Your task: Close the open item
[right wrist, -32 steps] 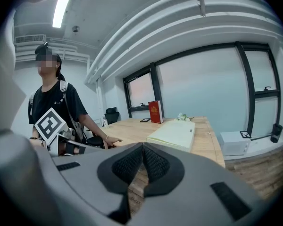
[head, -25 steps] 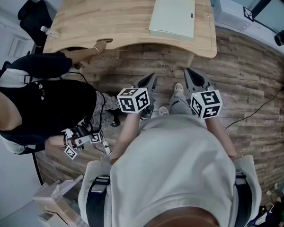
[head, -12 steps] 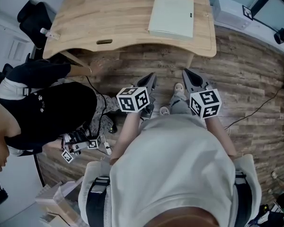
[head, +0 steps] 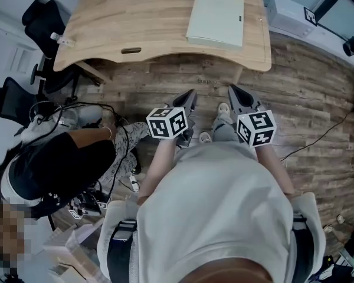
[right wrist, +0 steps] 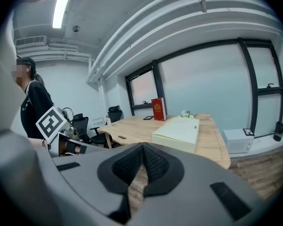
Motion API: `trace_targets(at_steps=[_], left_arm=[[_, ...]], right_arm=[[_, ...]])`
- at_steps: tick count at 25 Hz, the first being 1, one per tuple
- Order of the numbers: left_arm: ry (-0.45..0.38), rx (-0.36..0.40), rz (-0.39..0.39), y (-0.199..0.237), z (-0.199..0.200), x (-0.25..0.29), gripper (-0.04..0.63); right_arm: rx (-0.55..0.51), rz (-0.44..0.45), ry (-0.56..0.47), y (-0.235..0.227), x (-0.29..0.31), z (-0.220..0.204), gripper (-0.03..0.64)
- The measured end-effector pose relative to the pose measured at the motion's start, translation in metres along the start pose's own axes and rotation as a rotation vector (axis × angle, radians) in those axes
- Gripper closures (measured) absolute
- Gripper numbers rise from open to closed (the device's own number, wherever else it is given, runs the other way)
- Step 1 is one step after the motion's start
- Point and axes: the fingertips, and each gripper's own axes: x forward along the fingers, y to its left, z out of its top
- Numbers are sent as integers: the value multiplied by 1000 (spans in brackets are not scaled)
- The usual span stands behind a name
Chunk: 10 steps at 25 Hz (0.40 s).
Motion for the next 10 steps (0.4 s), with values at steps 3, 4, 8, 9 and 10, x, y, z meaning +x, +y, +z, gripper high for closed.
trace_targets(at_steps=[3, 4, 8, 9, 10], left_arm=[[2, -3, 3, 2, 0, 0, 575], [2, -5, 3, 2, 0, 0, 575], [2, -8, 3, 4, 0, 0, 575], [2, -9, 3, 5, 0, 0, 575], [2, -9, 2, 5, 0, 0, 575]], right_arm=[[-4, 2, 1, 0, 2, 1, 598], [-5, 2, 1, 0, 3, 2, 598], [-8, 2, -4, 0, 4, 3, 598], [-9, 2, -4, 0, 5, 3, 598], [-11, 1, -5, 0, 6, 3, 598]])
